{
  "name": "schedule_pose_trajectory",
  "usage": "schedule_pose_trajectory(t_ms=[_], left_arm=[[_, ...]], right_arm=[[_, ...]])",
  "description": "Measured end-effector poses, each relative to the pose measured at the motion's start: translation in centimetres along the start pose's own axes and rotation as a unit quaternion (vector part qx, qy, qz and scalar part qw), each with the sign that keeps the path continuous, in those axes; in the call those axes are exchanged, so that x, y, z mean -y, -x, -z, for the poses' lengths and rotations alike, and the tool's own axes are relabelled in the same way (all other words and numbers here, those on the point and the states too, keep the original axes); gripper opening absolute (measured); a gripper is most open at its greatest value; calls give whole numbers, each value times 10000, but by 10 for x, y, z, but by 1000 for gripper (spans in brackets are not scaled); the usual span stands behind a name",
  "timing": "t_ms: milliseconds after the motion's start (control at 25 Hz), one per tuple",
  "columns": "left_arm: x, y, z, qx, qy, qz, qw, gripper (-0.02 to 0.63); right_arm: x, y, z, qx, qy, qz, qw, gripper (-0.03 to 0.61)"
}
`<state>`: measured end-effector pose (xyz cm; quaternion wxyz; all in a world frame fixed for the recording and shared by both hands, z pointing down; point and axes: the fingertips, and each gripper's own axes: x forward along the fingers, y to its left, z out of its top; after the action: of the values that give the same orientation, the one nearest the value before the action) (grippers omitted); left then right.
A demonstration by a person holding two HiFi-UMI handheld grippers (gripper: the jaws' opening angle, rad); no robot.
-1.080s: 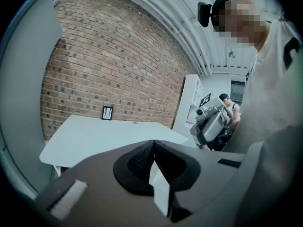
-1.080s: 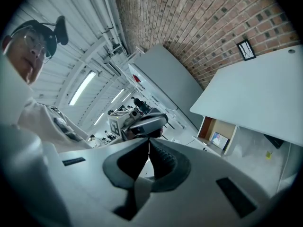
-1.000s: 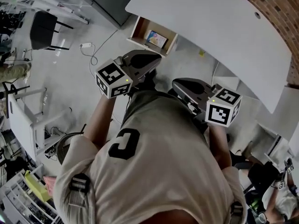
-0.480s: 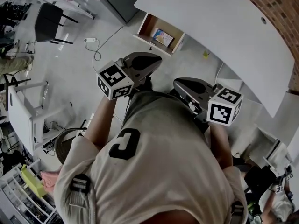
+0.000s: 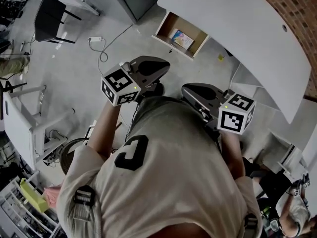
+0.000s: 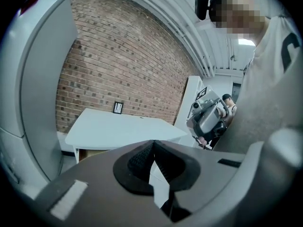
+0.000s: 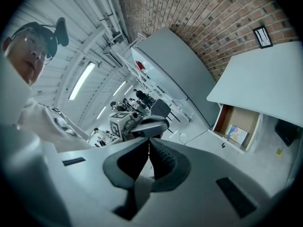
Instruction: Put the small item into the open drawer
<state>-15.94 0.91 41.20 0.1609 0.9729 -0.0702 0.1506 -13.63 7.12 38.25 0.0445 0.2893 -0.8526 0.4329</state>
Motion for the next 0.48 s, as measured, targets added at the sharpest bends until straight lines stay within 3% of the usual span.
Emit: schedule_pose_trajectory(t_ms=[480], left_arm=[[-16,42,15,-72,-96,424,9990,5]], right_arm=[[-30,-50,3,20,207,183,9996,5]])
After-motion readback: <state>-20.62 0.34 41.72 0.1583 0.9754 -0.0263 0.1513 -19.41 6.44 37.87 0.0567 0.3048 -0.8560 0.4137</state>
